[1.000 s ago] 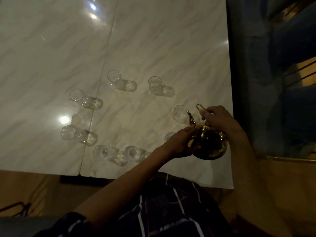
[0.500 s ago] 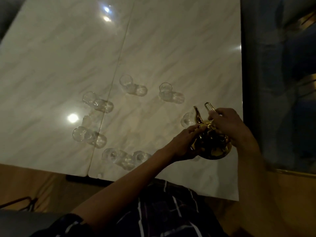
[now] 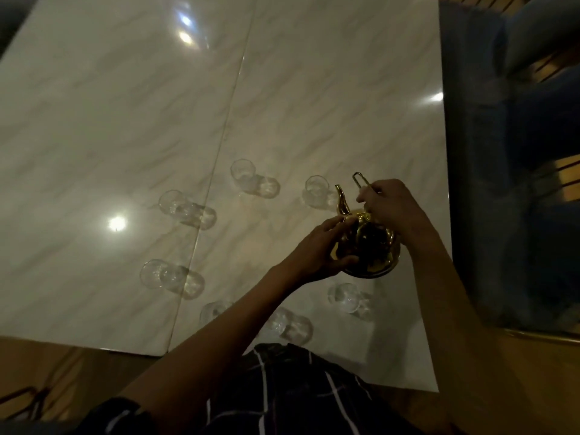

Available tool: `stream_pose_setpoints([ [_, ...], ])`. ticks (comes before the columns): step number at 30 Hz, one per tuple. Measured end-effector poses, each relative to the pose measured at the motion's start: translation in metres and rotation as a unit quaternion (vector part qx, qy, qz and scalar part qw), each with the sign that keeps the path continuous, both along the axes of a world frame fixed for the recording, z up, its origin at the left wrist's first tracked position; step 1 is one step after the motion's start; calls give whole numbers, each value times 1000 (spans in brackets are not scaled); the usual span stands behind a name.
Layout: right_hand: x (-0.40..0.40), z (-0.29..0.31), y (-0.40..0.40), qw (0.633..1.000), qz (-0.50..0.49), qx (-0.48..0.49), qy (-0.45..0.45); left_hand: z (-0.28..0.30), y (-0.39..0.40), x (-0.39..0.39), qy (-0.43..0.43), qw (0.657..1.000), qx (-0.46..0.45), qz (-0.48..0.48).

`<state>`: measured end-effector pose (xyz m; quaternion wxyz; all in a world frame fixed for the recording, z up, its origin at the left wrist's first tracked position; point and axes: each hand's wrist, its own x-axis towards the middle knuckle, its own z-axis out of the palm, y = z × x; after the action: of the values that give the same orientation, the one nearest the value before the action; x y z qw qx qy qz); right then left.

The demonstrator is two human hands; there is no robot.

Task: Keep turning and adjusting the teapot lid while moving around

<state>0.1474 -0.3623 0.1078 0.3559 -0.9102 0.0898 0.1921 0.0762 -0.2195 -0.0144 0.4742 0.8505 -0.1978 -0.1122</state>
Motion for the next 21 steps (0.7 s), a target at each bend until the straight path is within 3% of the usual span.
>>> stream_pose_setpoints([
  [21,49,-36,33,998,-45,0,53,-19,30,44,89,995,0,-37],
])
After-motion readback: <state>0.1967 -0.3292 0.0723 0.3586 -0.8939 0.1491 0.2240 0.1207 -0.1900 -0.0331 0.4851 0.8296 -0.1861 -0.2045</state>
